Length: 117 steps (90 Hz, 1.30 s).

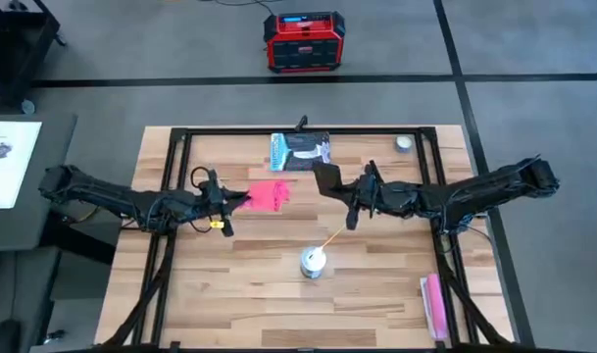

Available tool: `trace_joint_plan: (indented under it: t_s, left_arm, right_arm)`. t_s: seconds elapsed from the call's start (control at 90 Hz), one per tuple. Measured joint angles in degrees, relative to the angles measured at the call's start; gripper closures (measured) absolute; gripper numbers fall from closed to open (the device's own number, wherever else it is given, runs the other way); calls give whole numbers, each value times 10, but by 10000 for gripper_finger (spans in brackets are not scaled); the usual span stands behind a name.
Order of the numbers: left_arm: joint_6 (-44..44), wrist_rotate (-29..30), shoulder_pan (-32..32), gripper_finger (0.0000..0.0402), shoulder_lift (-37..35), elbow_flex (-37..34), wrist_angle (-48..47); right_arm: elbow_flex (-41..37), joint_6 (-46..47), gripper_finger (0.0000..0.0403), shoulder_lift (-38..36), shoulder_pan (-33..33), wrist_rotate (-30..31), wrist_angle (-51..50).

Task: Apply microfiber cloth
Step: Wipe the back of the cellphone with the pink microfiber cloth

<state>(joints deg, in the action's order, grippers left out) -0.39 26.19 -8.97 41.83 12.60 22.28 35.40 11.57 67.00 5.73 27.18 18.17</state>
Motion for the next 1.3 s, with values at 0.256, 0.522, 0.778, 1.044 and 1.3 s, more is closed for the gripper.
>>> trace_joint_plan:
  t_s: [0.256,0.522,0.778,1.044,1.3]
  left_arm:
    - [-58,-134,27,401,0,-68,63]
    - [-123,-289,78,401,0,-89,52]
    - [-131,-312,105,401,1,-90,9]
    - [-215,-300,129,401,20,-90,-63]
    - [-249,-275,128,367,48,-90,-43]
  right_arm:
    - [0,15,388,0,-10,0,-13]
    - [0,16,388,0,-10,0,-16]
    - [0,20,388,-17,-10,1,-44]
    - [0,16,388,-27,-11,3,-46]
    - [0,16,388,-27,-14,3,-53]
